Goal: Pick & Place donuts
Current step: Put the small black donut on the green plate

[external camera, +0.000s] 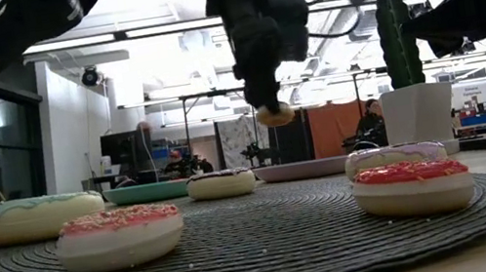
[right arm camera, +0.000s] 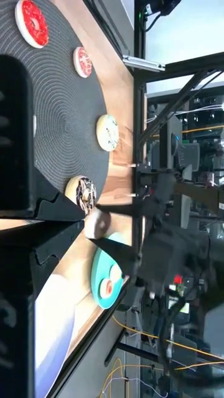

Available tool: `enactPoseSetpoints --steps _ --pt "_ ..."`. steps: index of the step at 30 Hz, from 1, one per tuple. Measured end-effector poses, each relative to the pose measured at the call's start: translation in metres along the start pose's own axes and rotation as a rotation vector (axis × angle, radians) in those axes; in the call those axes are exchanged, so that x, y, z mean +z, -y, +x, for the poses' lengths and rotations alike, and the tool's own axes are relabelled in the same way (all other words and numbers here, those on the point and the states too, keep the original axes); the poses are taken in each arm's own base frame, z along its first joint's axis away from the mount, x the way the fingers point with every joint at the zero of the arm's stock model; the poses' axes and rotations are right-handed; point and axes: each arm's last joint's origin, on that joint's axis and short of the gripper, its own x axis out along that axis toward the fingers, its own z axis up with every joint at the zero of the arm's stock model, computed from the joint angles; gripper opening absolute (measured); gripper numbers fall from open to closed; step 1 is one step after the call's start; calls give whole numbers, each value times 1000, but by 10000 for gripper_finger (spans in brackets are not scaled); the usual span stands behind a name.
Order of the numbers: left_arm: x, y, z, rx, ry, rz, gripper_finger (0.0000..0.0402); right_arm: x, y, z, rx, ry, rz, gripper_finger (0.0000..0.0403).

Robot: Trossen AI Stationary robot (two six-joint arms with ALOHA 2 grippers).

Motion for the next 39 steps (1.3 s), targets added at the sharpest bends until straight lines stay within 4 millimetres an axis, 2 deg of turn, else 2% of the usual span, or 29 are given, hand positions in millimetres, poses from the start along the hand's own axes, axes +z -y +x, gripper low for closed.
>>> enactPoseSetpoints --steps 6,17,23,26,32,35,39 --pt "-9 -23 -20 -52 39 -103 208 0 0 0 -1 1 0 0" --pt "-31 -48 -51 -77 27 -259 209 0 0 0 0 0 0 0" --pt "-42 -66 -72 -34 74 -354 209 0 0 0 0 1 0 0" --pt "-51 -78 -81 -13 65 -466 209 0 0 0 0 1 0 0" --pt "-68 -101 -91 163 33 -756 209 0 0 0 0 1 0 0" --pt "-75 -105 -93 263 3 -926 209 0 0 0 0 1 0 0" --pt "-79 -109 -95 402 -3 -1046 209 0 0 0 0 1 0 0"
